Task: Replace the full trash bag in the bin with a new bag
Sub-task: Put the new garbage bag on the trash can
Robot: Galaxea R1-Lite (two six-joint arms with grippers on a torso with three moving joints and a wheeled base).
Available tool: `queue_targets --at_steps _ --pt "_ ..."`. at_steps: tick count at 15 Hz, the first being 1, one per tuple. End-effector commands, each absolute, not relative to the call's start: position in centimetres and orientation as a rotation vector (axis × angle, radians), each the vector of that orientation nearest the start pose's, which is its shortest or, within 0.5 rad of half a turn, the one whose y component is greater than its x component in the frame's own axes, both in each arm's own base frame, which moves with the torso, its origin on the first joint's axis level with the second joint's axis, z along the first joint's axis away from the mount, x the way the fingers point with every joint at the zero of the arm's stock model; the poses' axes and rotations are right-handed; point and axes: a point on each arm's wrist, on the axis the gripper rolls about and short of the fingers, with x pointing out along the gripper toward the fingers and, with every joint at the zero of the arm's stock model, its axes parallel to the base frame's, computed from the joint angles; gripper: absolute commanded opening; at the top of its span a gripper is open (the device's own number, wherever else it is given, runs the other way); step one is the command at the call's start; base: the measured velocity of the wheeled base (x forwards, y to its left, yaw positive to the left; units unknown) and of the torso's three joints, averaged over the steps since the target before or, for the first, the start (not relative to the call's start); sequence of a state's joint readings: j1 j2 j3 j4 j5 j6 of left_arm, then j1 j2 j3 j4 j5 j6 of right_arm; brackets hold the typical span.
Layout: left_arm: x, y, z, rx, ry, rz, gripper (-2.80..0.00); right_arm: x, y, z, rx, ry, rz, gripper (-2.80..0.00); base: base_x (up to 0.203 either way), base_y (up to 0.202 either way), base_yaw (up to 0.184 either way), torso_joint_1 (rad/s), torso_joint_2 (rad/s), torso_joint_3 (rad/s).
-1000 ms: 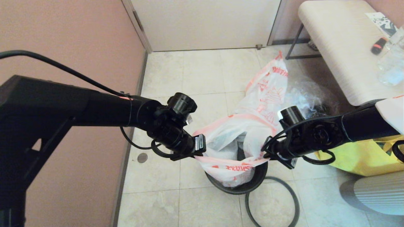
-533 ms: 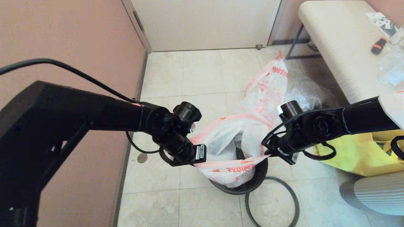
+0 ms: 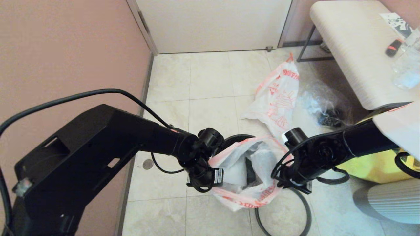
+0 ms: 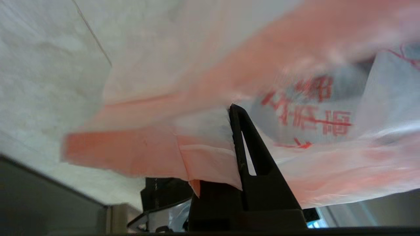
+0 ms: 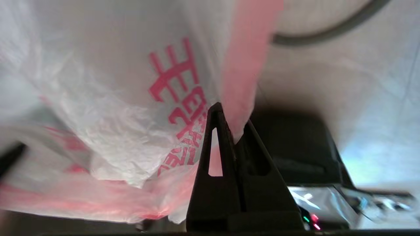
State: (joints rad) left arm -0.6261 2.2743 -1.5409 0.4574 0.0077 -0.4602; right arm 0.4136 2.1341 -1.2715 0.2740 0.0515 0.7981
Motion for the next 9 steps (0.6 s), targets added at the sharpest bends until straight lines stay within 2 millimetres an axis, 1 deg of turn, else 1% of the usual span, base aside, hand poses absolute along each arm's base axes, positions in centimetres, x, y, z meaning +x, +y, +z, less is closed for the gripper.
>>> queue_targets --at_steps 1,3,6,9 --pt "33.4 -24.5 5.7 0.005 1.268 -0.254 -2.8 33.8 16.1 4.8 0.443 1.291 -0.077 -2.8 0.0 0.0 0.0 0.0 0.0 0.0" --pt "33.7 -24.5 4.7 0.052 1.267 -0.229 -2.8 34.2 16.4 3.2 0.405 1.318 -0.075 -2.8 0.0 0.0 0.0 0.0 0.0 0.0" --pt "34.5 -24.6 2.3 0.116 1.258 -0.142 -2.8 35.4 16.6 0.7 0.319 1.314 -0.117 -2.8 0.0 0.0 0.0 0.0 0.0 0.0" --pt "35.6 -24.8 1.1 0.131 1.236 -0.09 -2.8 37.3 16.8 -0.4 0.314 1.29 -0.124 -2.8 0.0 0.0 0.0 0.0 0.0 0.0"
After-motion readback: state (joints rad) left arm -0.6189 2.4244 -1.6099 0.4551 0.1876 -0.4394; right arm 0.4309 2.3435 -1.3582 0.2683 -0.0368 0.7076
